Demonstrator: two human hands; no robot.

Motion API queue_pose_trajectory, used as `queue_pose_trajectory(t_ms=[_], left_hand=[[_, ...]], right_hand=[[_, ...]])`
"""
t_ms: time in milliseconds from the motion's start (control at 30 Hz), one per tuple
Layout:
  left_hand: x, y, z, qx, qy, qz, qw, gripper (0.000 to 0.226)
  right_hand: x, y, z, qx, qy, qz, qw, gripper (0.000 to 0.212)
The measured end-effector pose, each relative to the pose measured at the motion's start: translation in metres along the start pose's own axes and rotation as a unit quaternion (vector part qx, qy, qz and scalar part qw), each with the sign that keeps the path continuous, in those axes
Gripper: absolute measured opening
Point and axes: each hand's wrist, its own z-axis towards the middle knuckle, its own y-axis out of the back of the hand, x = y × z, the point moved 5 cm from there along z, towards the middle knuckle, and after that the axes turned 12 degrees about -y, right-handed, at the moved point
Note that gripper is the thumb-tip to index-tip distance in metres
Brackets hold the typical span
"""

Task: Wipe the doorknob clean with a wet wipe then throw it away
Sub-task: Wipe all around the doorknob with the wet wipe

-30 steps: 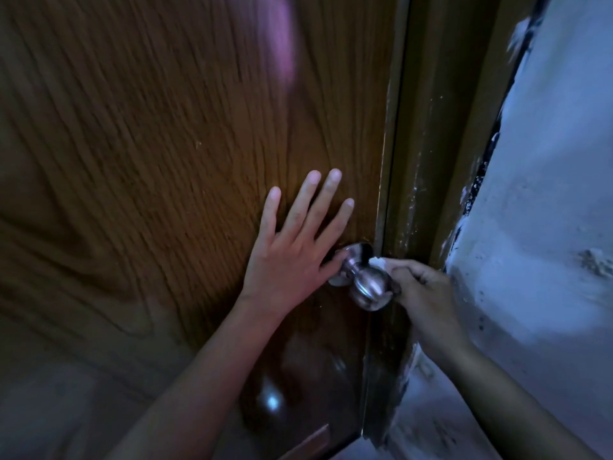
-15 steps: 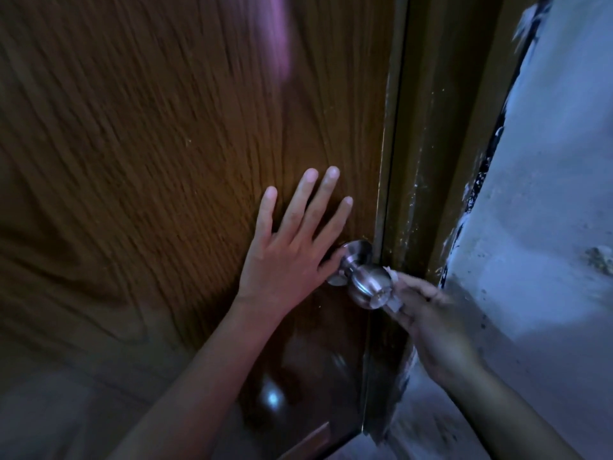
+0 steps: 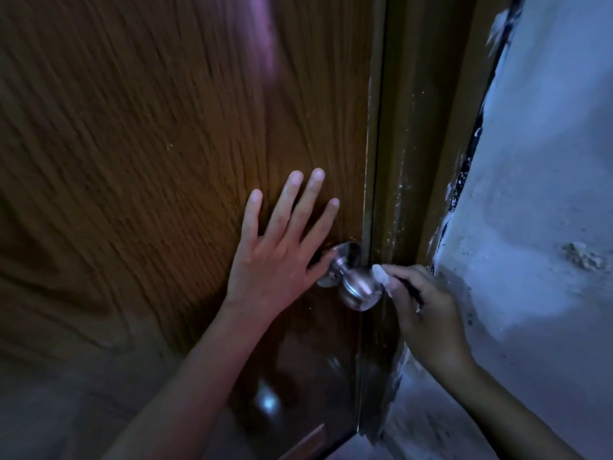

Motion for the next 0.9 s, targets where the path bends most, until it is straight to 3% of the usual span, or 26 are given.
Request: queue_pose_trajectory(t_ms=[67,233,300,367,467,533,767,833,900], left_hand=[[0.0,0.0,0.0,0.001,0.0,0.0,1.0,0.058],[0.0,-0.001,-0.001,0.006,-0.005,0.002,1.0,0.06],[0.0,-0.001,-0.001,0.004,-0.003,0.002,1.0,0.06],[0.0,0.0,0.0,0.003,-0.003,0.005,1.0,0.059],[0.001,0.0,0.0,0.003,-0.002,0.005,1.0,0.059],[0.001,0.0,0.0,0.001,-0.001,0.0,1.0,0.059],[0.001,-0.002,-0.001,0.006,-0.004,0.005,1.0,0.06],[0.001,-0.001,-0.001,0.006,-0.002,0.003,1.0,0.059],[0.001,-0.001,0.0,0.008,-0.003,-0.001,1.0,0.059]], right_hand=[[0.002,-0.005,0.005,0.007,-0.003,-0.011,1.0,0.022],[0.02,-0.012,-0.008,0.001,0.136,-0.124,0.983,0.022],[0.016,-0.009,-0.018,0.007,0.171,-0.126,0.977,0.034],[0.01,-0.002,-0.018,0.012,0.147,-0.1,0.984,0.038],[0.002,0.003,-0.009,-0.007,0.082,-0.054,0.995,0.02],[0.005,-0.001,-0.002,-0.017,0.059,-0.054,0.997,0.022],[0.015,-0.009,-0.019,0.01,0.188,-0.15,0.97,0.025],[0.013,-0.002,-0.018,0.011,0.175,-0.14,0.975,0.038],[0.012,0.002,-0.008,0.004,0.137,-0.139,0.981,0.031]])
